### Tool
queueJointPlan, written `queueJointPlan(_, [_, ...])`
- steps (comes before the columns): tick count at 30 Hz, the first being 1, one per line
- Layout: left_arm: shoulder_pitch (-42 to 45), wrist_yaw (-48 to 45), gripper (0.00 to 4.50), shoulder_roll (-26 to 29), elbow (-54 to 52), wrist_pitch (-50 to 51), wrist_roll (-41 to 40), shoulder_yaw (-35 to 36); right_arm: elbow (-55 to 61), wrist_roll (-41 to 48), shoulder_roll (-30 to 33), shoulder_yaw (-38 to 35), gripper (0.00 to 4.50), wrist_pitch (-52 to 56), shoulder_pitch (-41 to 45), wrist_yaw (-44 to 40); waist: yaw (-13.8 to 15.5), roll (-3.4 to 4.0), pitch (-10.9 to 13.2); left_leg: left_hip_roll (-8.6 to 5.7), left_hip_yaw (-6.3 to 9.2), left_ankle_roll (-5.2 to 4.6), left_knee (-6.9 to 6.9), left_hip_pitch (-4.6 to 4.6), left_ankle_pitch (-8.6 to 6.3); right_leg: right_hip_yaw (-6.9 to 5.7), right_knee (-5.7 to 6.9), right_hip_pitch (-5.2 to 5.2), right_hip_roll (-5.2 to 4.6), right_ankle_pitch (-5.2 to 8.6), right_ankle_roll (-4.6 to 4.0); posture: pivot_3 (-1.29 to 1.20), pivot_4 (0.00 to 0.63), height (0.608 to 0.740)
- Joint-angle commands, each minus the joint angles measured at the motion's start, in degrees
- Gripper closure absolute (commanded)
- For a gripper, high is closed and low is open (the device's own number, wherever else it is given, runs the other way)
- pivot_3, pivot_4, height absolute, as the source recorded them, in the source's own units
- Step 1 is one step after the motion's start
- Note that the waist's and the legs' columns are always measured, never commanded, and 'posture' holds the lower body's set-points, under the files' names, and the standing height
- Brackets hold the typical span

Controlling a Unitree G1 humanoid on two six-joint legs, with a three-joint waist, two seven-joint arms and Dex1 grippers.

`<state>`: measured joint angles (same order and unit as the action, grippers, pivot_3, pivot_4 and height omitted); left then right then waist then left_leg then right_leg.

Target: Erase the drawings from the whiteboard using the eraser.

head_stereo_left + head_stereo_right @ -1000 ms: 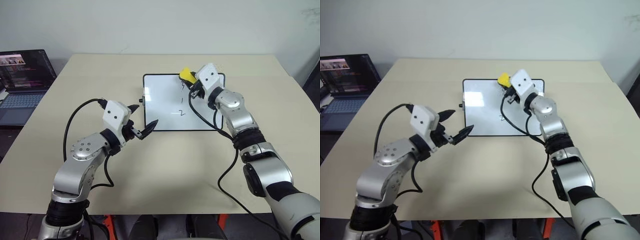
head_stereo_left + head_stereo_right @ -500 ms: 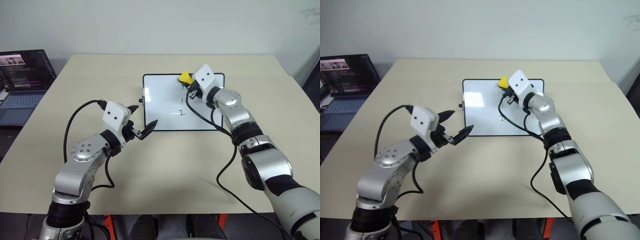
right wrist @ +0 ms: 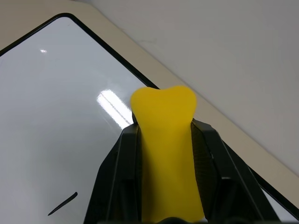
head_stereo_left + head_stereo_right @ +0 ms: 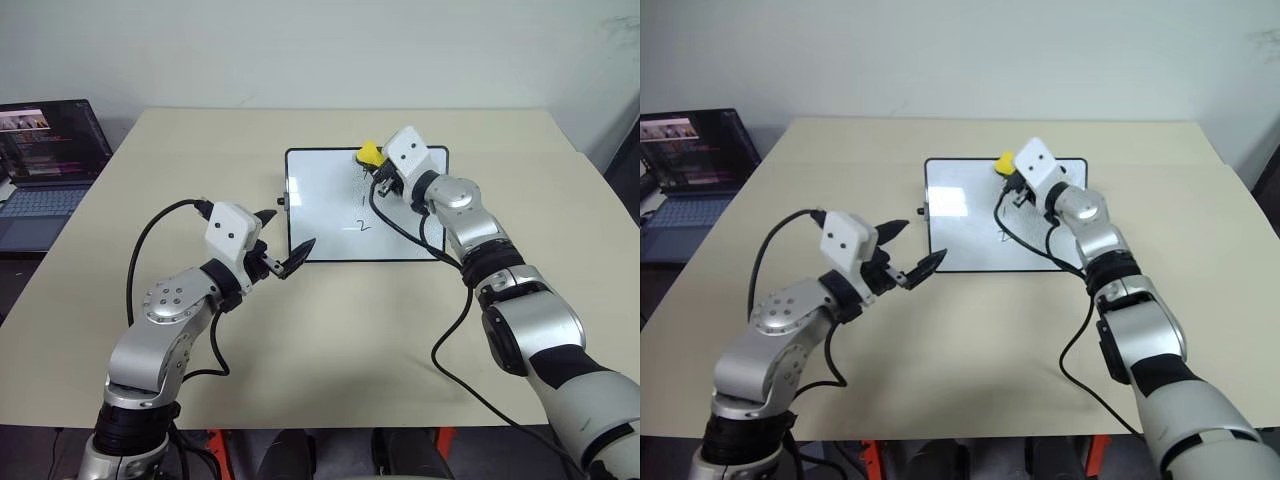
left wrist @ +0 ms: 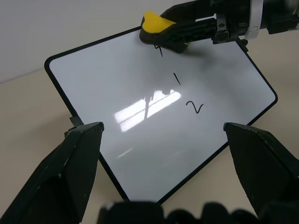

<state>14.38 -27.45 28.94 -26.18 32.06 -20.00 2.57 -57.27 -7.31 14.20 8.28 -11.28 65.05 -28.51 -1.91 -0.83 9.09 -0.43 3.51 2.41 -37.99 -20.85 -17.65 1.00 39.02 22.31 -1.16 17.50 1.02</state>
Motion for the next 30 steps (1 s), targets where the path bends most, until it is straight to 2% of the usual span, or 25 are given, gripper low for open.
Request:
queueJointPlan(1, [1.1,0.3,0.00,-0.2,-2.3,-0.4,-0.2,0.5,2.3,-0.8,-0.4,1.4,3.36,1.3,-1.9,-2.1,0.0,0.00,0.0,0.00,0.00,0.00,0.00,0.01,0.00,0.00,0.00,0.00,0.00,0.00,0.00,0.00,0.150,0.740])
queueJointPlan(14, [1.4,0.7,0.00,-0.2,-2.1,-0.4,-0.2,0.5,10.8,-0.8,-0.6,2.0,3.36,5.5,-7.1,-4.1,0.0,-0.01,0.0,0.01,0.02,-0.09,-0.06,0.04,-0.05,-0.03,0.04,-0.03,0.00,-0.04,-0.04,0.00,0.150,0.740])
queueJointPlan(30, [1.7,0.4,0.00,-0.6,-1.8,-0.8,0.0,0.0,-4.4,-1.9,2.3,0.6,3.36,2.8,4.1,3.3,0.1,-0.01,0.0,0.00,0.01,-0.14,-0.09,0.03,-0.06,-0.03,0.02,-0.04,0.00,-0.08,-0.10,0.00,0.150,0.740])
